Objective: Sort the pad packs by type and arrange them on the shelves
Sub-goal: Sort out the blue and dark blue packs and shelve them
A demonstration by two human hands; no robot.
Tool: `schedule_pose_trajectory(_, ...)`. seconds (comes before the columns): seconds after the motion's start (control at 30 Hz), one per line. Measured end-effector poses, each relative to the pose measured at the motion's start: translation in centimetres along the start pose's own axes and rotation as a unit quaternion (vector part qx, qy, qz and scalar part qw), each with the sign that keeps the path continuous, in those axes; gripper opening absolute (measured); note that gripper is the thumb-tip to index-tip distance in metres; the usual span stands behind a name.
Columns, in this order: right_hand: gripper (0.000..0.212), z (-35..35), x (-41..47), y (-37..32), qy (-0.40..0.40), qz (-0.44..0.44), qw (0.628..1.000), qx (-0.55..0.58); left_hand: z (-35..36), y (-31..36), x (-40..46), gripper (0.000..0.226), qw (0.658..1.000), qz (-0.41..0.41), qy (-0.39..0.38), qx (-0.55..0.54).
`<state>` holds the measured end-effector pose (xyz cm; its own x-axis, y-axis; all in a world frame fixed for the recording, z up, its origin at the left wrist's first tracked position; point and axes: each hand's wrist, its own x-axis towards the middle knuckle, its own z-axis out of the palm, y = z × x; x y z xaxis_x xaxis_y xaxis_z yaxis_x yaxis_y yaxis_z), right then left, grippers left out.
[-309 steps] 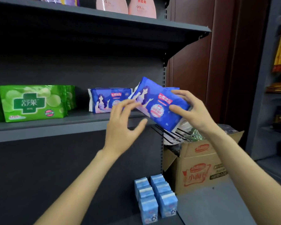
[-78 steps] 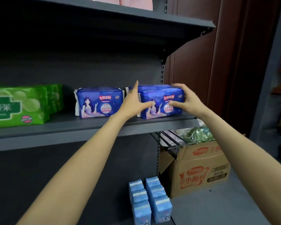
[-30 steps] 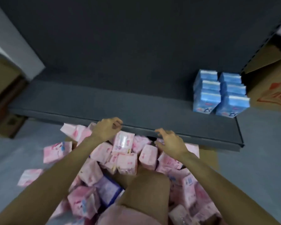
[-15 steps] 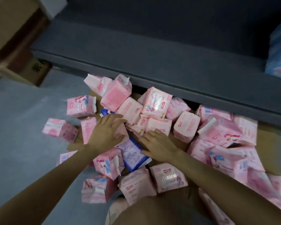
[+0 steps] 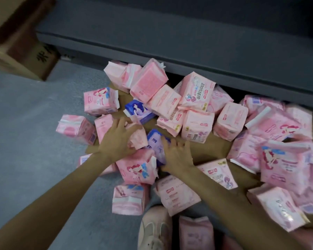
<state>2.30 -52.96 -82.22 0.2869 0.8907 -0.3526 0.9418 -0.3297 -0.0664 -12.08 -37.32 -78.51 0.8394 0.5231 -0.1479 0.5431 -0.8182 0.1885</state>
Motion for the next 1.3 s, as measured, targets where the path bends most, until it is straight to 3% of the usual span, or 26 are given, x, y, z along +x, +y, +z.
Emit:
schedule_pose_trajectory(0.13,0.102,-2.2,-0.7,1.7,0.012,-0.001,0.999,-0.05,0.0,-2.9,-1.8,0.083,0.998,0.007,-0.064,0.007)
schedule_pose_trajectory(0.27,0.099,-4.4,-2.1,3.7,0.042,-0.005,0.999,-0.029,-1.4,-2.6,-1.6,0.088,0.997,-0.015,-0.071,-0.02)
schedule_pose_trajectory(0.4,0.098,-4.0,-2.0,4.7,0.093,-0.022,0.995,-0.005,-0.4,-2.0,1.4,0.051,0.983,-0.131,-0.002,-0.128)
schedule_pose_trajectory(0.43,0.099,-3.5,-1.8,4.8,0.107,-0.021,0.994,-0.022,0.3,-2.1,2.4,0.05,0.975,-0.157,0.011,-0.155)
schedule_pose_trajectory(0.5,0.101,-2.6,-1.7,4.6,0.126,-0.012,0.991,-0.05,1.2,-2.4,4.4,0.068,0.951,-0.227,0.031,-0.206)
schedule_pose_trajectory(0.6,0.1,-2.0,-1.6,4.3,0.141,0.014,0.987,-0.076,2.0,-2.3,6.8,0.091,0.935,-0.293,0.038,-0.196)
schedule_pose_trajectory(0.77,0.075,-1.2,-1.4,4.7,0.111,0.01,0.991,-0.08,3.4,-1.0,9.2,0.1,0.941,-0.254,0.014,-0.222)
schedule_pose_trajectory(0.83,0.067,-0.9,-1.3,4.9,0.11,0.008,0.991,-0.07,3.3,-0.3,9.3,0.1,0.956,-0.254,-0.006,-0.147)
schedule_pose_trajectory(0.9,0.068,-0.9,-1.3,5.0,0.118,0.016,0.991,-0.052,3.4,0.3,8.6,0.091,0.965,-0.25,-0.017,-0.081)
schedule_pose_trajectory(0.97,0.074,-1.1,-1.6,4.9,0.128,0.022,0.991,-0.037,4.0,0.6,7.5,0.082,0.966,-0.246,0.002,-0.081)
schedule_pose_trajectory(1.03,0.074,-1.3,-1.8,4.6,0.15,0.01,0.988,-0.031,5.0,0.4,6.4,0.074,0.956,-0.241,0.03,-0.165)
schedule_pose_trajectory(1.17,0.063,-2.7,-2.0,5.0,0.203,-0.002,0.979,-0.032,5.5,0.5,5.2,0.061,0.899,-0.238,-0.008,-0.368)
schedule_pose_trajectory(1.3,0.064,-3.7,-2.2,6.6,0.218,-0.018,0.975,-0.046,4.1,1.1,4.6,0.074,0.881,-0.273,0.061,-0.381)
